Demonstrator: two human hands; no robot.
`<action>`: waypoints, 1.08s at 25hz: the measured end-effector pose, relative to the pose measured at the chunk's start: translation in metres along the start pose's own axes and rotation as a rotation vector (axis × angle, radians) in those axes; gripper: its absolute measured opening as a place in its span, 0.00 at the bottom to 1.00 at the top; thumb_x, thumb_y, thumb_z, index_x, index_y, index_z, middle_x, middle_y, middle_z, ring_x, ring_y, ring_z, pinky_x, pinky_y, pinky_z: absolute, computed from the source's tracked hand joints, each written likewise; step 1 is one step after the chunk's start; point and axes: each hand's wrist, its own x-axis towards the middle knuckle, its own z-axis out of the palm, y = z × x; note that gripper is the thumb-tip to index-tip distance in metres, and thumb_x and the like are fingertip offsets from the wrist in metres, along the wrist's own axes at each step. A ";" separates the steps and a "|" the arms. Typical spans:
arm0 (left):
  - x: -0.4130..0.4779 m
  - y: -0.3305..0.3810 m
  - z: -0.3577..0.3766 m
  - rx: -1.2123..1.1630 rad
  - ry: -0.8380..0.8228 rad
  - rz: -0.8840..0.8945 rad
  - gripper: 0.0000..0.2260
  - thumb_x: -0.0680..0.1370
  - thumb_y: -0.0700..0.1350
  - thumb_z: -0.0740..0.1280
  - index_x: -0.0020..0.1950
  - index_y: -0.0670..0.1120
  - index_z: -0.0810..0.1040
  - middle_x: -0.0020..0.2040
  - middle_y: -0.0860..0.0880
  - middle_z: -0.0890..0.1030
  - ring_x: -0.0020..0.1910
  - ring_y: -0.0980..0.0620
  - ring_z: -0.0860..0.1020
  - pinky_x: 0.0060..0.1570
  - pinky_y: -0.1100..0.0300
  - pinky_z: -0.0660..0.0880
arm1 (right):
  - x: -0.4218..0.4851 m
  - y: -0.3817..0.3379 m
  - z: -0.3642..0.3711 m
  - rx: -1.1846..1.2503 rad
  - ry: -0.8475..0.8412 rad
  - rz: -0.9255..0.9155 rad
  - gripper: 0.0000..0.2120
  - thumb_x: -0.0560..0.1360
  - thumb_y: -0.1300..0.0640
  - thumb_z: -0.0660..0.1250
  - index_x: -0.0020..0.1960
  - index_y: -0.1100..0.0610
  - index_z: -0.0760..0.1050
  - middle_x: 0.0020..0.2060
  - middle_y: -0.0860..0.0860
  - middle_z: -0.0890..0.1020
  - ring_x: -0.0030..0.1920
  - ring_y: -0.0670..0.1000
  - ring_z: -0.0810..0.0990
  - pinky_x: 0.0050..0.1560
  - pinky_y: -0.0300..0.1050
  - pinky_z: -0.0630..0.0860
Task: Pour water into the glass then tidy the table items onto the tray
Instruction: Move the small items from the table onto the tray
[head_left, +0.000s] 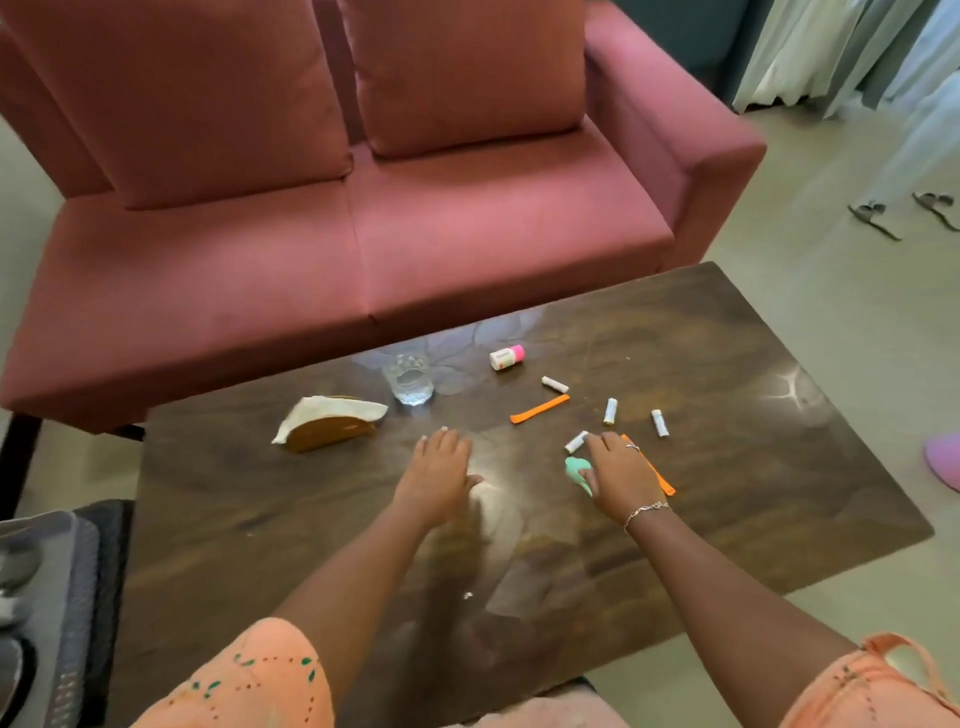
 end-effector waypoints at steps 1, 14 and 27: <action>0.016 0.006 0.000 0.009 -0.011 -0.009 0.21 0.79 0.50 0.57 0.68 0.42 0.62 0.70 0.43 0.65 0.71 0.45 0.61 0.72 0.50 0.55 | 0.007 0.017 0.000 0.012 -0.023 0.030 0.16 0.75 0.55 0.62 0.61 0.58 0.68 0.56 0.57 0.74 0.57 0.58 0.72 0.56 0.48 0.68; 0.196 0.074 0.056 -0.192 -0.129 -0.106 0.11 0.75 0.39 0.63 0.58 0.41 0.74 0.55 0.41 0.76 0.55 0.40 0.74 0.51 0.51 0.72 | 0.099 0.145 0.062 0.190 -0.258 0.285 0.08 0.73 0.60 0.65 0.52 0.62 0.74 0.52 0.60 0.77 0.52 0.63 0.75 0.50 0.52 0.72; 0.249 0.083 0.094 -0.165 -0.067 -0.271 0.08 0.77 0.38 0.61 0.55 0.41 0.72 0.57 0.41 0.76 0.55 0.41 0.73 0.51 0.53 0.68 | 0.111 0.148 0.095 0.258 -0.247 0.338 0.05 0.70 0.60 0.69 0.43 0.58 0.74 0.45 0.56 0.79 0.48 0.59 0.77 0.44 0.49 0.72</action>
